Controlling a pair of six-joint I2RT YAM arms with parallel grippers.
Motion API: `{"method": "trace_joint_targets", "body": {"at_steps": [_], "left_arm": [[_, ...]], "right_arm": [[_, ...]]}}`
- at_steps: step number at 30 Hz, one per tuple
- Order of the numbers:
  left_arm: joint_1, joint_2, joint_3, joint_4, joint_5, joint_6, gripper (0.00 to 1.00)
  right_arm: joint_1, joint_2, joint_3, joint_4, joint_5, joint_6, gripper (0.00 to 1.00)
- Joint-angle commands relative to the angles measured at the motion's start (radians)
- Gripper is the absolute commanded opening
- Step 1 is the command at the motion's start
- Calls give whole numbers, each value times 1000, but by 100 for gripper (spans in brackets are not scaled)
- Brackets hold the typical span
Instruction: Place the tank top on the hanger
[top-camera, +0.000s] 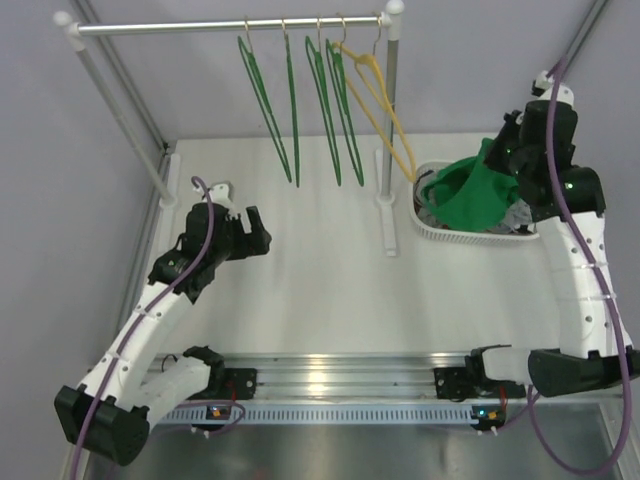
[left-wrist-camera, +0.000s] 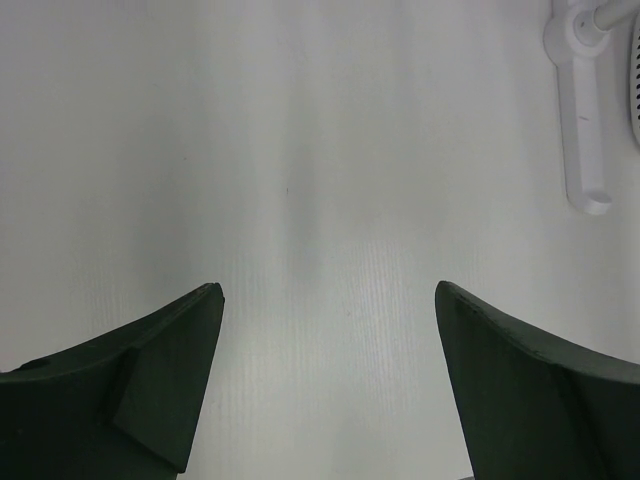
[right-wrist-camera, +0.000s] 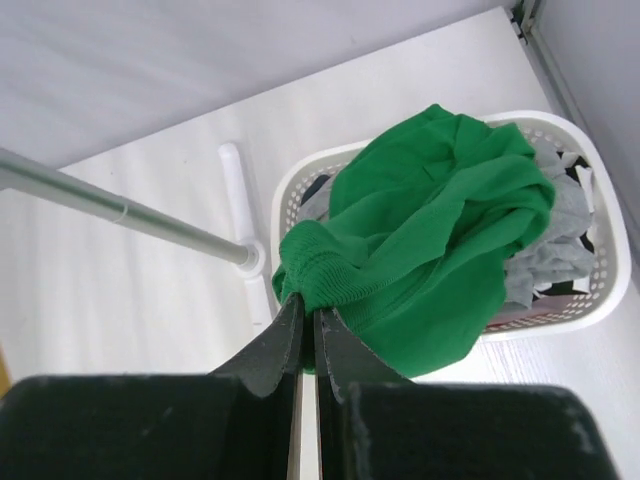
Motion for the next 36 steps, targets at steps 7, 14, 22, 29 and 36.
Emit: {"method": "trace_joint_targets", "body": {"at_steps": [7,14,22,29,36], "left_arm": [[4,-53,77,-5,52,-25,91],[6,-120,30,75,277,-119,94],[-138,-145,-265,429,330,-438,94],[-493,-15,-426,758,27,-632,94],[-666,336,-356,1098,-99,-693,94]], "right_arm": [[9,-44,389,-214,-80,-29,0],[16,-94,378,-243,-243,-16,0],[183,-259,9,-133,-171,18,0],[240,-352,-222,-81,-163,34,0],[257,-388,-269,-101,-172,21,0]]}}
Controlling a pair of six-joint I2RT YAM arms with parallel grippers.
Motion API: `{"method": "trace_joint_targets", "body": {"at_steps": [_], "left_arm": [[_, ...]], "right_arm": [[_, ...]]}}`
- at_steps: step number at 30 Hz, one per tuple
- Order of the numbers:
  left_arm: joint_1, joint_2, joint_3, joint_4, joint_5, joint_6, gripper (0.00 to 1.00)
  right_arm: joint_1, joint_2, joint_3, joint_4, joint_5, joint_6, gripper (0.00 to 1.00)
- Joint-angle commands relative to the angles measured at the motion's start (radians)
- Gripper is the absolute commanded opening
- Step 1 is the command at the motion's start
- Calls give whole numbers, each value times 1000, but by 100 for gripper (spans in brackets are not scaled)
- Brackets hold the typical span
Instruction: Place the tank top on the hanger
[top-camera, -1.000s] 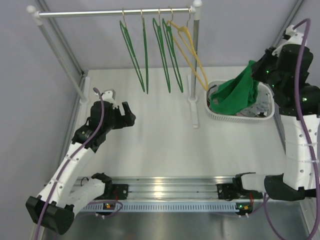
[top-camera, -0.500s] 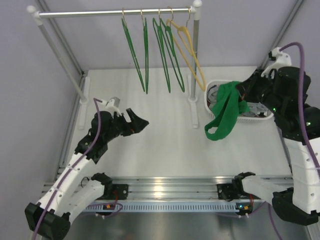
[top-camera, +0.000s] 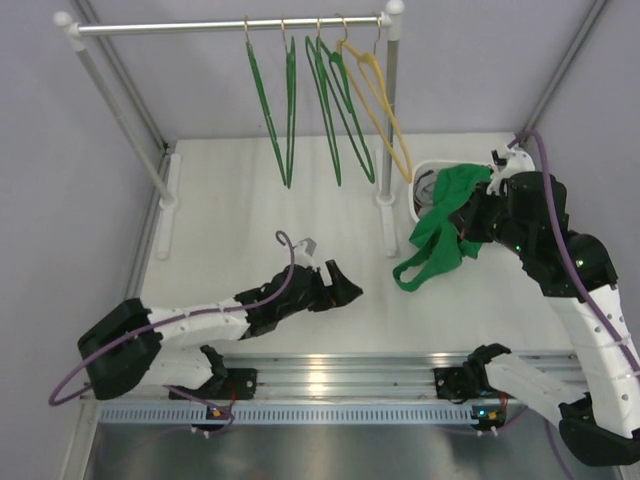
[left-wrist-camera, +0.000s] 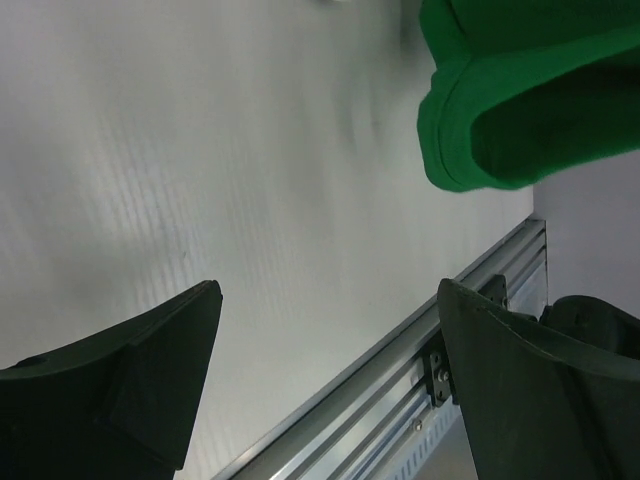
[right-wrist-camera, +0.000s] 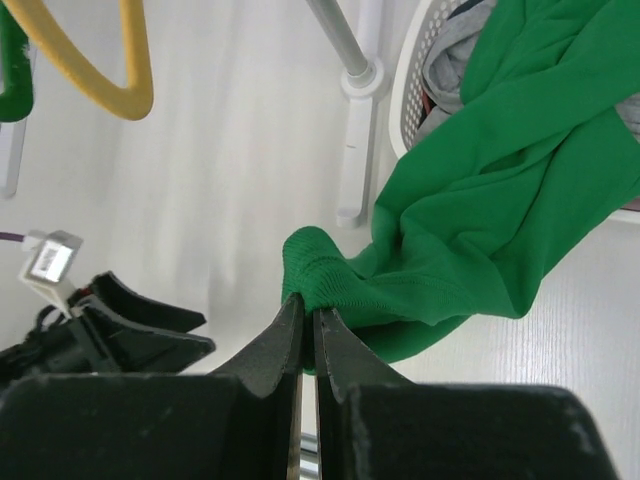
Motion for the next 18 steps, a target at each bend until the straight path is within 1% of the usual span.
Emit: {"method": "trace_joint_targets", "body": {"at_steps": [1,2,3,4,10,15,18], "left_arm": [[-49,173,89,311,-102,-61,94],[-55,210,104,337,-105,-67,93],[-64,241,118,404,-107,-72,93],[-65,302,139,435,-105,-76,93],[-72,469,241,576,-68,-105,91],[-98,568,334,566,-39,-108,88],[-108,600,379,527,-36,-108,86]], "right_arm": [[14,-37,7,58,1,-2,0],[14,-37,7,55,-1,-3,0],[14,-42,6,52,-2,-8,0],[13,-42,6,46,-2,-8,0],[14,-67,0,20,21,-22,0],[14,-77,-11,20,27,-22,0],[13,-74,-10,18,28,-22,0]]}}
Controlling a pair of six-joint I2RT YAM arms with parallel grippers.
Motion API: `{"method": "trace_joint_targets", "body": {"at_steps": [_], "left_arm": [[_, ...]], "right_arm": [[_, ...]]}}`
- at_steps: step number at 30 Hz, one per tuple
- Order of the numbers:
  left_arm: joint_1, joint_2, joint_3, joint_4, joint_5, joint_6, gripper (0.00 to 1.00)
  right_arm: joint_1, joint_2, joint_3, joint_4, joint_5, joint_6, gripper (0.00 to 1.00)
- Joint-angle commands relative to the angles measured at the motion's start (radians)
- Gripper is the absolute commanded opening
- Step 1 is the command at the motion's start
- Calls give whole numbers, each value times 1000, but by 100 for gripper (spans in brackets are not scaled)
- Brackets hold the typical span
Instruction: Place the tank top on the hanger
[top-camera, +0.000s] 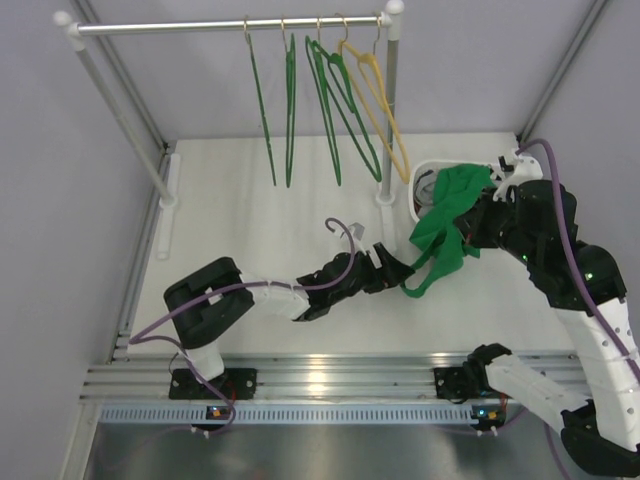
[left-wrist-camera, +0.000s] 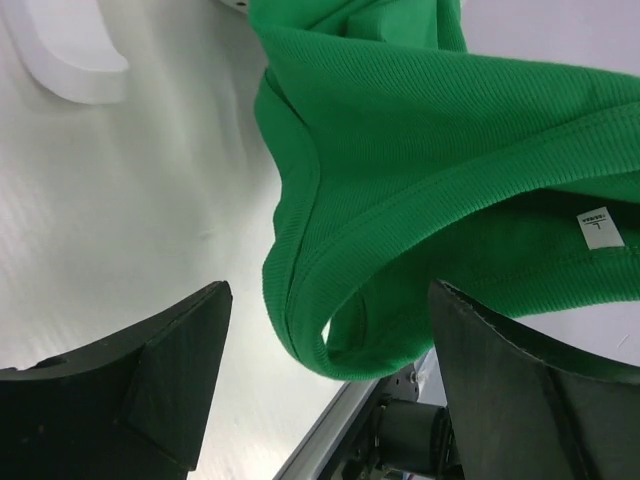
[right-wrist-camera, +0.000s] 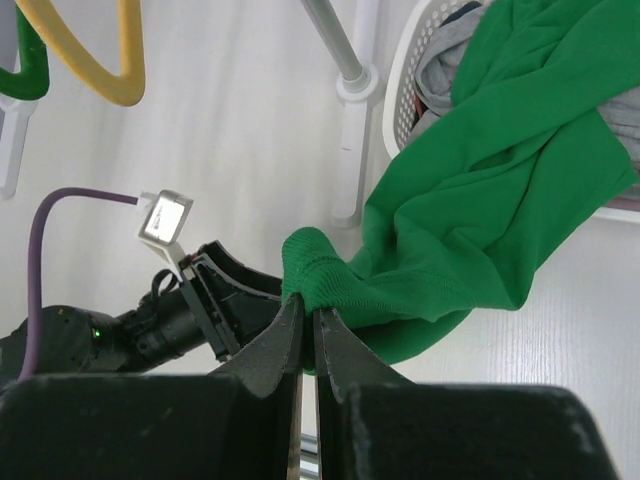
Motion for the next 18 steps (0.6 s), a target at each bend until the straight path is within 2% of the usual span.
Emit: {"method": "trace_joint_targets", "body": {"at_steps": [1,3,8,14,15,17,18], "left_arm": [[-15,43,61,78,10,-14,84],[-18,61,72,57,3,-22,80],[-23,67,91,14,-20,-9,63],[-32,89,132,-37,-15,11,48],[-32,84,141,-45,-13,14,33],[-32,71,143,-75,-20,31,15],[-32,42,141,-95,-29,37,0]], "right_arm": [[11,-16,6,28,17,-10,0],[11,-16,9,28,15,-8,0],[10,-13,11,28,8,-7,0],[11,-15,17,28,8,-4,0],[11,-16,19,28,6,-2,0],[11,-12,28,27,5,-1,0],[11,-10,31,27,5,1,0]]}}
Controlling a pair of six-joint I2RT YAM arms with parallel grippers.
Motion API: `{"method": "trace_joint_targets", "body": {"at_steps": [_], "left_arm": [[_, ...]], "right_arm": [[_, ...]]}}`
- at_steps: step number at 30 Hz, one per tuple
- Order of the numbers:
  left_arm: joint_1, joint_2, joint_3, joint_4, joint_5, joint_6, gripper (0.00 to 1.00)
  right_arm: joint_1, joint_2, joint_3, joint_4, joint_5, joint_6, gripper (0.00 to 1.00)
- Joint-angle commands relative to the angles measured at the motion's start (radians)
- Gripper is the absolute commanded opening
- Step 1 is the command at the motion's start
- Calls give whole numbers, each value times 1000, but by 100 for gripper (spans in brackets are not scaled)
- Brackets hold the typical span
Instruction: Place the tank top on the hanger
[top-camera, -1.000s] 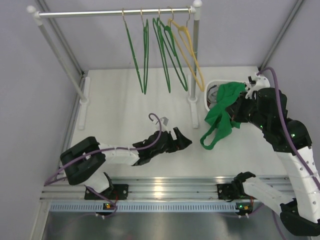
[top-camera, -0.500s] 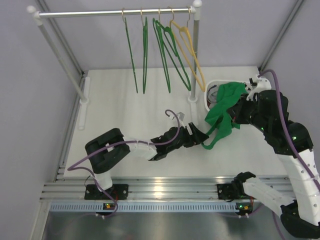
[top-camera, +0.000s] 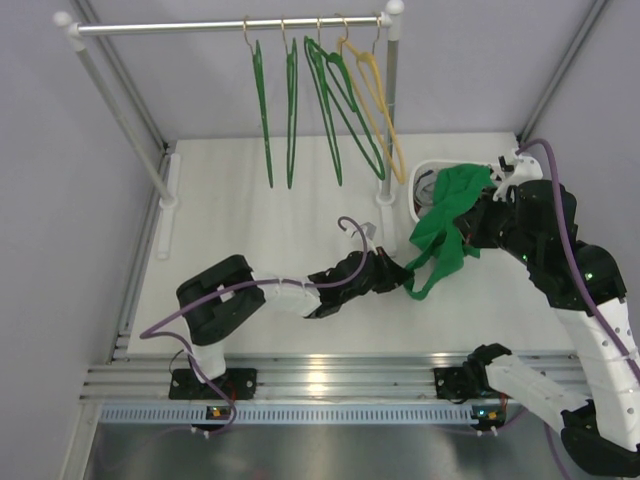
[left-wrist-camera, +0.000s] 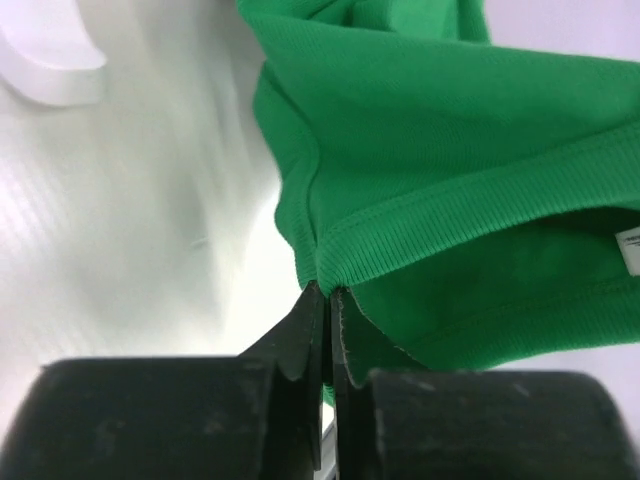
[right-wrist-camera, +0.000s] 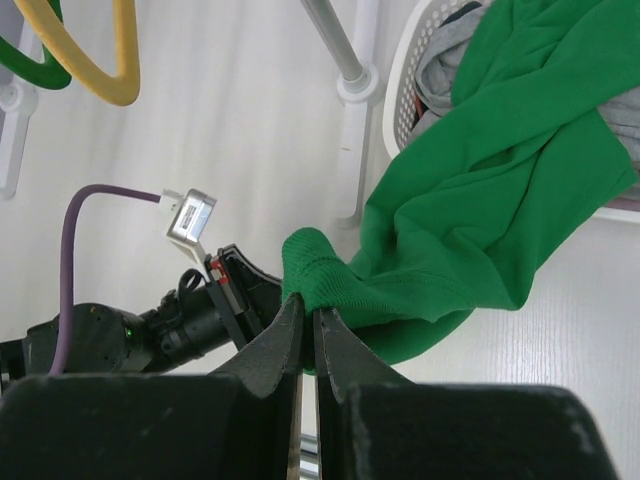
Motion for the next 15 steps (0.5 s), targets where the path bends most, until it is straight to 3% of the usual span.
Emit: {"method": "trace_joint_targets", "body": {"at_steps": [1,8,15], "left_arm": [[-6,-63,28,-78,-29,51,0],[-15,-334,30,-355,-139,210,0],[-35,-589,181,-599,-184,393,0]], "right_arm": [[10,-11,38,27,3,-1,0],[10,-21,133,44,3,-45,0],[11,16,325,41,-52,-66,0]]}}
